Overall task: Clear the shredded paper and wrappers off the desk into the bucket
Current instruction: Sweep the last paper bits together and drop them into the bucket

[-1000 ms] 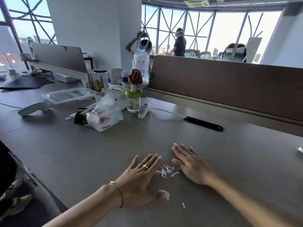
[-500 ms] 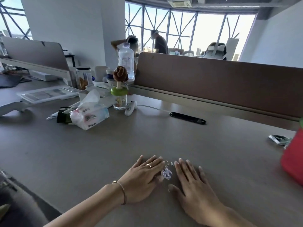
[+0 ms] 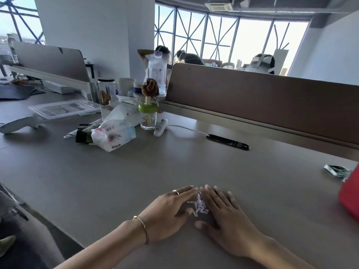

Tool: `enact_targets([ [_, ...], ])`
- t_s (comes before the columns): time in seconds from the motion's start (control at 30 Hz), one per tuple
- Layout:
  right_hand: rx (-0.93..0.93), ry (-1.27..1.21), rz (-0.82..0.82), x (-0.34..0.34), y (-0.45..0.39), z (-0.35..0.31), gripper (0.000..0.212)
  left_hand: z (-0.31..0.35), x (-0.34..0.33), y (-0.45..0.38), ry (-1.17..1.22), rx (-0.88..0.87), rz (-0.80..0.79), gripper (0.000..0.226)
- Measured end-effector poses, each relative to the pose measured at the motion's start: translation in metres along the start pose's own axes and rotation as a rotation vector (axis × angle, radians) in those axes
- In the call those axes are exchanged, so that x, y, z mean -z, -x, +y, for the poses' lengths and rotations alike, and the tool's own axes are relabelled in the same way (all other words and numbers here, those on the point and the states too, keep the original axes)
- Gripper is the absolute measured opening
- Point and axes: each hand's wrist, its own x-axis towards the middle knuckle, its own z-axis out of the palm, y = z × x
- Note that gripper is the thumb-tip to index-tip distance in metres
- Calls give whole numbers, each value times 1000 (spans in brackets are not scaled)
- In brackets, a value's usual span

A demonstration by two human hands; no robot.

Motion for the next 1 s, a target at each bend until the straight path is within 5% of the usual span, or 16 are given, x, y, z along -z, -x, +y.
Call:
enact_targets([
  [0.33, 244, 388, 311, 23, -58, 18, 73, -19, 16, 2, -129, 107, 193, 44],
  [0.6, 466, 326, 288, 11, -60, 20, 44, -15, 9, 15, -344, 234, -137, 70],
  [0.9, 105, -184, 517, 7, -28, 45, 40, 13, -17, -11, -372, 118, -332, 80],
  [1.0, 77, -216, 508, 7, -23, 54, 43, 5, -13, -14, -323, 41, -174, 70],
])
